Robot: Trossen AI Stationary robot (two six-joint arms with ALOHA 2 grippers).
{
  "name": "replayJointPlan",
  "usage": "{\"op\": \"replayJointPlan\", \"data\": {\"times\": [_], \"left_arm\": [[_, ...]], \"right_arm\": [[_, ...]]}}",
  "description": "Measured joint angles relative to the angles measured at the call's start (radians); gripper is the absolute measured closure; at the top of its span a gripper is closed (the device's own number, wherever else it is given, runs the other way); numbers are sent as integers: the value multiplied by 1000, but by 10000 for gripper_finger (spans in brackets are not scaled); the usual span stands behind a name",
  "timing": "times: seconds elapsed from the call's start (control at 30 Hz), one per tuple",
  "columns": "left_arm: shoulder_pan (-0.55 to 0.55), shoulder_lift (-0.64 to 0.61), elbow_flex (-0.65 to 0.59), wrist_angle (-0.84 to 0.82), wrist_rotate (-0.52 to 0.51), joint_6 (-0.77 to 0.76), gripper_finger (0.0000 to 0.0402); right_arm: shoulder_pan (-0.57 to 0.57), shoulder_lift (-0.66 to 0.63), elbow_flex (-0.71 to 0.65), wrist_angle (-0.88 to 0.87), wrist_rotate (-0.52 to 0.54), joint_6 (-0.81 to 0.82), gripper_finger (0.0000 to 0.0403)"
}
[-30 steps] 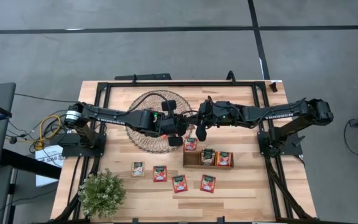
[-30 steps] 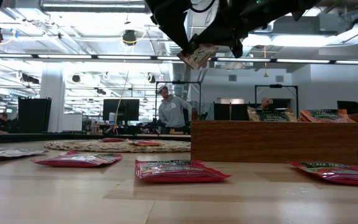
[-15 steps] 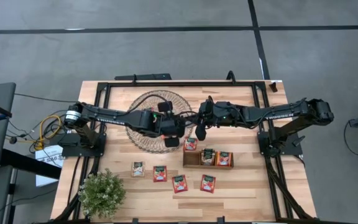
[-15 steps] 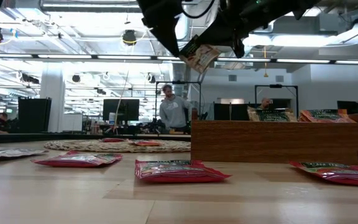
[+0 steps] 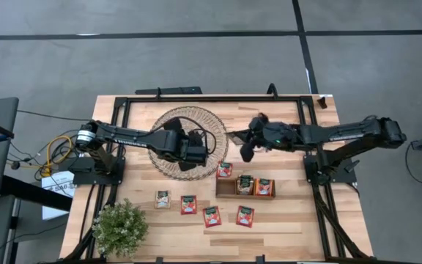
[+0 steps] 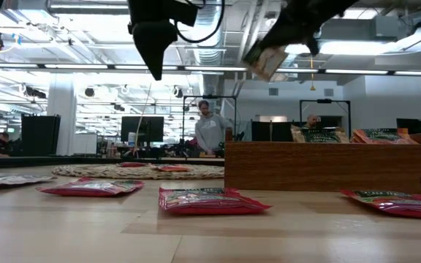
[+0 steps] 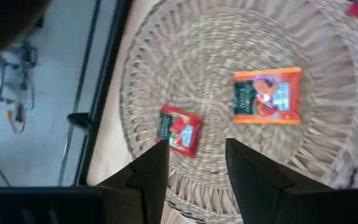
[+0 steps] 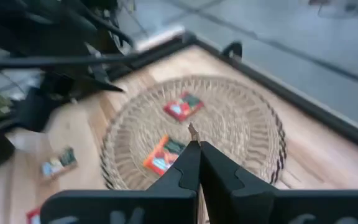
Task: Pick & Place Tea
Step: Put the brown tea bag into the middle section of the brown bin
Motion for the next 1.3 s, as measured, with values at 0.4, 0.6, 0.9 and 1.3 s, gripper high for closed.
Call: {"op": "replayJointPlan", "data": {"times": [0.4,0.6,0.9,1.3], "left_arm": [[-6,-15,-62,110,3,-25,250],[-7,-16,-92,121,4,-25,250],[-7,-16,-123,125,5,-27,250],[-6,-16,-123,144,0,-4,250]], "right_arm": [[497,-105,-222,185,525,204,403],[665,-31,-369,540,747,250,403],[728,193,-428,702,880,504,403],[842,490,-428,702,1087,949,403]]}}
